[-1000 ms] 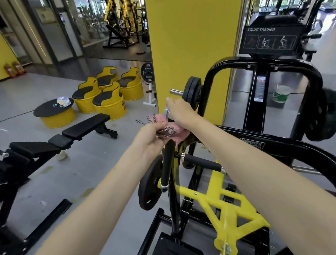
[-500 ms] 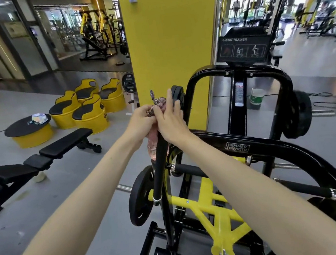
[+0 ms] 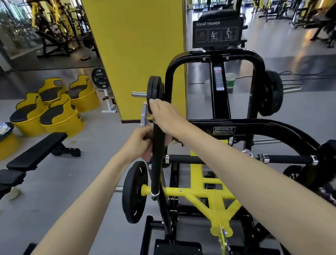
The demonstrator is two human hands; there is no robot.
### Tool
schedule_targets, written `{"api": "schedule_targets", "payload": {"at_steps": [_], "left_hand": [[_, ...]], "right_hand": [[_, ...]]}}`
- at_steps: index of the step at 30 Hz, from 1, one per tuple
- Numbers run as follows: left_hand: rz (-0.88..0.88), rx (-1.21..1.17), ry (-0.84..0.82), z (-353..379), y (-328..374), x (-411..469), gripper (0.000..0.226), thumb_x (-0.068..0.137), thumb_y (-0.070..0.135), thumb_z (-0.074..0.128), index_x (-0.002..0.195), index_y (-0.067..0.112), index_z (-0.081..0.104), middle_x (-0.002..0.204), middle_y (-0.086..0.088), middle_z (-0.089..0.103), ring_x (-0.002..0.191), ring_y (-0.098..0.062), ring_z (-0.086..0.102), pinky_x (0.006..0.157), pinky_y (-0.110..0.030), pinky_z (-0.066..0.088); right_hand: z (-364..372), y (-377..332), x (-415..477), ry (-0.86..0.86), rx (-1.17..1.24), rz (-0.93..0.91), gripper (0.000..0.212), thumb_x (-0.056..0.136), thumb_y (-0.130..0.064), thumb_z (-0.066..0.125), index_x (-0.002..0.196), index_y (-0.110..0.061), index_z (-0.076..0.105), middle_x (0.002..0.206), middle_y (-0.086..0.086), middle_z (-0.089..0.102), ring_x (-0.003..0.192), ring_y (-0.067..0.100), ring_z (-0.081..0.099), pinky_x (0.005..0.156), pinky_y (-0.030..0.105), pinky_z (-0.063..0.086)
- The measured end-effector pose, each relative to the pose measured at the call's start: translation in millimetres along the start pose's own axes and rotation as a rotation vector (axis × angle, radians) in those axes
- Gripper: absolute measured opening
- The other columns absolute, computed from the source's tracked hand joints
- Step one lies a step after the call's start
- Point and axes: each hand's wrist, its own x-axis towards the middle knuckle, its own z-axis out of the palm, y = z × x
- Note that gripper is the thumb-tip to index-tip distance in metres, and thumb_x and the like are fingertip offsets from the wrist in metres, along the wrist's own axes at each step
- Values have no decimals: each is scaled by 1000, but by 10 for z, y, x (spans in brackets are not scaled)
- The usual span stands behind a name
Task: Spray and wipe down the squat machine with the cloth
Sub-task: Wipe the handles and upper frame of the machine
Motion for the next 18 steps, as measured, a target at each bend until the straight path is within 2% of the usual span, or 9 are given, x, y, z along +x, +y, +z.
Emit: {"api": "schedule_targets", "payload": {"at_steps": [2,4,7,8,10,12,13,15,18], "left_hand": [[-36,-6,-39,98,-183,-7,37,92,-10,44,104,20,60,97,2,65,94,-13,61,83,-21,48],[-93,-20,-76,188,-353,-15,42,92,-12,40,98,24,61,88,6,66,87,-15,63,76,-19,50],[-145,-12,-165,301,-646,-41,67,91,-13,35,77,43,68,75,8,69,80,-30,63,73,-38,51],[-154,-3,-187,339,-738,-45,71,91,-13,35,76,48,68,74,6,69,79,-33,63,72,-43,52],[-181,13,-218,431,-867,-50,63,94,-9,35,80,41,69,62,7,68,64,-27,64,59,-39,53],[-227,2,-246,519,-946,-64,45,97,-8,32,93,19,67,46,14,61,43,-5,57,44,-19,44],[-246,4,-246,542,-979,-78,40,97,-9,30,97,11,65,43,15,59,39,-1,55,43,-12,39],[-286,-27,-248,603,-1110,-70,35,98,-5,31,96,4,65,48,9,62,37,-4,55,39,-14,39],[-333,49,-222,697,-1351,-6,22,98,6,43,89,13,62,70,-9,66,46,-17,58,46,-25,50]], "right_hand": [[15,-15,-5,11,-4,49,29,100,-17,22,74,-15,36,74,6,42,78,27,42,71,39,30],[1,-18,-19,19,26,59,23,101,-16,24,86,-11,41,84,9,47,83,27,45,71,40,34],[-44,-18,-13,-14,-5,23,32,104,-27,20,98,-11,47,94,10,50,86,21,45,77,33,33],[-51,-30,-24,-8,-1,27,33,104,-27,21,100,-11,49,94,10,51,86,21,45,77,32,33],[-51,-35,-38,5,13,19,36,104,-27,22,104,-9,54,95,10,51,87,20,45,78,33,33],[-46,-50,-61,22,-4,12,38,104,-25,23,110,-7,56,96,8,50,89,19,44,81,32,33],[-45,-54,-57,28,-2,3,39,104,-25,23,112,-6,56,97,7,50,90,18,43,81,31,33],[-47,-64,-62,36,-1,-4,42,104,-25,23,116,-2,56,97,9,52,89,18,43,79,29,31],[-41,-67,-65,48,8,4,43,104,-26,24,114,0,57,92,9,51,85,19,44,75,28,31]]}}
